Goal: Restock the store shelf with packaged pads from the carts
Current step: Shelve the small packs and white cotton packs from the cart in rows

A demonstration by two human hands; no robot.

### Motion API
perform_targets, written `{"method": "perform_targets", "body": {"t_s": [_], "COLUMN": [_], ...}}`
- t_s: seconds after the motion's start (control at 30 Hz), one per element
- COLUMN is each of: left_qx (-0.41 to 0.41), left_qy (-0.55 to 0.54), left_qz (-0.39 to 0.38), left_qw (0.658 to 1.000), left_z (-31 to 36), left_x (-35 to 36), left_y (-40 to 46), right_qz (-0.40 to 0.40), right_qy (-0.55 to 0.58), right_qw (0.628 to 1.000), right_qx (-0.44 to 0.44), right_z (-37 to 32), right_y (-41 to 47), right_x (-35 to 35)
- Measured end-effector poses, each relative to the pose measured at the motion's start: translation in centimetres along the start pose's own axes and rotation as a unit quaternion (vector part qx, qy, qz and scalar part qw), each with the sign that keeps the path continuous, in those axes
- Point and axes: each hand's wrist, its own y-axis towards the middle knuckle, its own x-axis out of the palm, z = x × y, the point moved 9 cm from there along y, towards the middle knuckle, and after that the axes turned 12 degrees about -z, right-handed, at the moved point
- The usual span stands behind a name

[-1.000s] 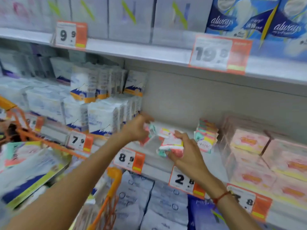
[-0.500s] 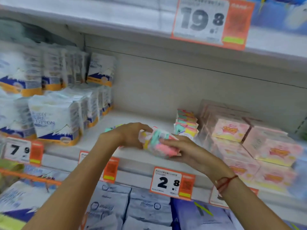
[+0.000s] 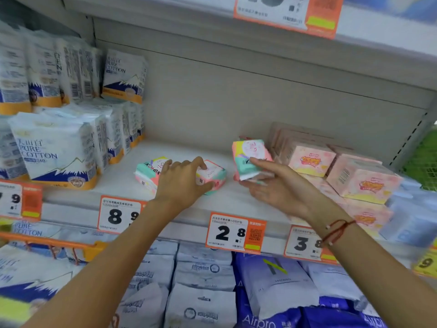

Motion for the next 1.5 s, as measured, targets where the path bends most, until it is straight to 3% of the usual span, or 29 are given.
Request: {"method": "perform_targets", "body": {"t_s": [0.07, 0.17, 0.27, 0.3, 0.33, 0.43, 0.57, 0.7, 0.83, 1.2, 1.37, 1.5], "left_qx": [0.002, -0.002, -0.007, -0.009, -0.010, -0.009, -0.011, -0.010, -0.011, -0.011, -0.013, -0.014], "left_qy": [-0.006, -0.005, -0.004, -0.005, -0.006, -0.011, -0.009, -0.008, -0.008, -0.012, -0.018, -0.039], "left_qz": [0.007, 0.005, 0.003, 0.002, 0.001, -0.003, -0.006, -0.004, 0.001, -0.009, -0.054, -0.030], "left_qw": [1.000, 1.000, 1.000, 1.000, 1.000, 1.000, 1.000, 1.000, 1.000, 1.000, 0.998, 0.999], "left_z": [0.0, 0.0, 0.0, -0.1, -0.1, -0.1, -0.1, -0.1, -0.1, -0.2, -0.2, 0.3], "left_x": [-0.1, -0.2, -0.2, -0.2, -0.2, -0.2, -0.3, -0.3, -0.3, -0.1, 0.2, -1.9], "left_y": [-0.1, -0.2, -0.2, -0.2, -0.2, -0.2, -0.3, -0.3, -0.3, -0.2, -0.1, -0.1], "right_qz": [0.062, 0.159, 0.099, 0.073, 0.052, 0.051, 0.088, 0.148, 0.166, 0.200, 0.183, 0.167], "right_qy": [-0.201, -0.485, -0.711, -0.753, -0.769, -0.762, -0.786, -0.825, -0.836, -0.830, -0.836, -0.822], "right_qw": [0.977, 0.859, 0.696, 0.651, 0.629, 0.629, 0.608, 0.546, 0.523, 0.521, 0.517, 0.540], "right_qx": [-0.020, -0.035, 0.023, 0.062, 0.099, 0.146, 0.066, 0.003, -0.024, -0.012, -0.011, -0.074], "right_z": [-2.9, -7.9, -8.3, -7.4, -6.5, -5.0, -5.4, -5.1, -4.1, -4.5, -4.2, -4.5], "right_y": [-0.6, -1.5, -0.4, 0.1, 0.5, 1.5, 2.3, 1.9, 1.9, 2.3, 2.2, 1.7], "right_x": [-0.5, -1.6, -0.1, 0.0, -0.1, -1.0, -0.7, 0.1, 0.6, -1.1, -0.8, 0.3]}}
